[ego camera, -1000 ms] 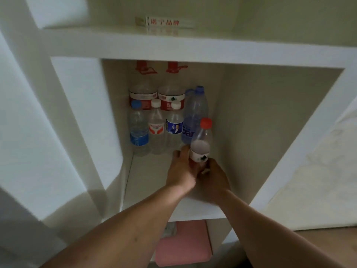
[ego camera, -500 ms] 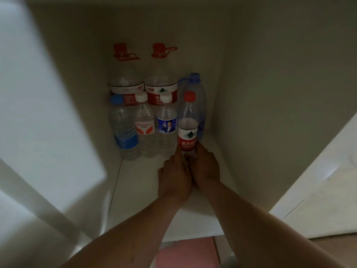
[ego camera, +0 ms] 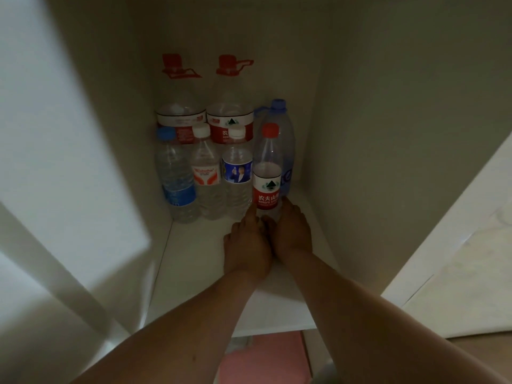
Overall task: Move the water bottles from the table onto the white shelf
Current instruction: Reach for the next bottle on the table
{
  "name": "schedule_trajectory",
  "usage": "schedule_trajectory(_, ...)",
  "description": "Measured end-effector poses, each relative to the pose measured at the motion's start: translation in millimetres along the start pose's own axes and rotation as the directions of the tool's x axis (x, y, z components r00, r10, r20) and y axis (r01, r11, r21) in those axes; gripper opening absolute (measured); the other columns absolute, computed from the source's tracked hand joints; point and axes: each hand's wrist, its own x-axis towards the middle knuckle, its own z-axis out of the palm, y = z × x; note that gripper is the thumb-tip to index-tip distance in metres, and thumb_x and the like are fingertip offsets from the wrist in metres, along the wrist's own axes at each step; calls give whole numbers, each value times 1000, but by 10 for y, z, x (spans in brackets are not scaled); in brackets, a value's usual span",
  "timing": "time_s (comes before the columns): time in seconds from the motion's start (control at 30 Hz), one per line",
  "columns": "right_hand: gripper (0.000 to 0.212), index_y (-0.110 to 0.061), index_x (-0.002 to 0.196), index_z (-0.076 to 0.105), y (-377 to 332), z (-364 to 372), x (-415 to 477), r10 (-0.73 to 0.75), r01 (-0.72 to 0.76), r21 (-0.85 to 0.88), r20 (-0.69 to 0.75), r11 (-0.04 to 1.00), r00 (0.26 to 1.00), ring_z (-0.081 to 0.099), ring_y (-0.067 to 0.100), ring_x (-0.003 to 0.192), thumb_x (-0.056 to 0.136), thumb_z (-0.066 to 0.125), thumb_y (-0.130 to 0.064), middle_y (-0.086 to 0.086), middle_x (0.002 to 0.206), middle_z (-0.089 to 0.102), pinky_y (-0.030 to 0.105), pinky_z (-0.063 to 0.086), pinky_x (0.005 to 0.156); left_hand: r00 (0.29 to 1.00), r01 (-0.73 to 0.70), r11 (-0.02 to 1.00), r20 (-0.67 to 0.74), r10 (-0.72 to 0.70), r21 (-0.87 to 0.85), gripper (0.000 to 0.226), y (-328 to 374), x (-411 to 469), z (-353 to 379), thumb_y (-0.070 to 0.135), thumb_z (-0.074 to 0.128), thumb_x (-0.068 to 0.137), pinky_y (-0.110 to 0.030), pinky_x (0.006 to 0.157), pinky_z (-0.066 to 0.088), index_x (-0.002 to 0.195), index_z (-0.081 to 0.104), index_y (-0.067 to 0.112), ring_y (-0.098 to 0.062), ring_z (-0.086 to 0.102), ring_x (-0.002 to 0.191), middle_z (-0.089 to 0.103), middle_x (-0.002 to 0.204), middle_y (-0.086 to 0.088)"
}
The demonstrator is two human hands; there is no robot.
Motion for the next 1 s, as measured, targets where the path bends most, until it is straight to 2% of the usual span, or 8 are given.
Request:
schedule_trajectory(0.17, 63, -15, 157, 40, 50, -133, -98, 34, -37, 90, 44, 995, 998, 58, 27, 134, 100, 69, -17, 10, 154, 52, 40, 48, 112, 999, -12, 999, -42, 10, -48, 44, 2, -40, 4, 17, 45, 108, -41, 107, 39, 151, 47, 21, -26, 58, 128, 64, 142, -2)
schedule_trajectory(0.3, 66, -17, 159, 36, -18, -414, -285, 34, -66, 122, 243, 990, 969, 50, 27, 143, 100, 65, -8, 9, 159, 45, 36, 44, 115, 994, 56, 983, 102, -38, -175, 36, 22, -112, -137, 23, 47, 109, -37, 106, 46, 144, 54, 29, -25, 64, 121, 69, 132, -2)
schedule_trajectory(0.37, 57, -21, 150, 45, -128, -566, -494, 31, -101, 203, 322, 974, 946, 57, 29, 134, 97, 65, -18, 8, 147, 53, 38, 48, 110, 984, 120, 957, 162, -78, -266, 31, 101, -235, -281, 22, 51, 107, -36, 98, 51, 137, 58, 26, -25, 67, 115, 70, 123, -1)
schedule_trajectory(0.43, 27, -24, 125, 58, -264, -793, -803, 90, -190, 321, 303, 928, 949, 68, 25, 105, 99, 61, -22, 5, 122, 67, 32, 54, 86, 986, 94, 929, 161, -37, -357, 19, 257, -475, -450, 19, 56, 106, -33, 84, 52, 124, 62, 21, -20, 69, 102, 70, 105, 5)
schedule_trajectory(0.5, 16, -22, 117, 61, -306, -1062, -1105, 79, -140, 271, 222, 952, 972, 68, 23, 89, 104, 56, -15, 4, 105, 71, 26, 49, 69, 992, 0, 912, 114, 51, -409, 7, 455, -768, -599, 19, 59, 105, -32, 77, 54, 111, 63, 19, -10, 67, 89, 68, 94, 8)
schedule_trajectory(0.63, 14, -20, 105, 67, -62, -1842, -1804, 57, -82, 127, 187, 988, 981, 70, 23, 86, 96, 60, -12, 1, 94, 72, 40, 60, 76, 968, -54, 874, 188, 164, -484, 7, 1037, -1499, -678, 20, 63, 101, -32, 70, 55, 96, 57, 22, -8, 64, 78, 65, 83, 7)
schedule_trajectory(0.77, 14, -26, 92, 57, 681, -2635, -2466, 191, -186, -48, 162, 981, 968, 58, 15, 78, 93, 70, -19, -8, 86, 64, 23, 42, 63, 871, -72, 884, 403, 282, -462, 17, 1610, -2109, -187, 26, 65, 98, -35, 67, 49, 88, 51, 26, -14, 57, 73, 60, 80, 5)
schedule_trajectory(1.0, 31, -21, 74, 44, 2229, -4001, -3230, 510, -514, -124, -60, 849, 858, 45, 18, 64, 84, 73, -14, -2, 71, 54, 35, 41, 60, 635, -301, 858, 584, 507, -417, 31, 2978, -2698, 976, 25, 67, 99, -34, 62, 42, 77, 45, 19, -16, 46, 63, 52, 69, 2)
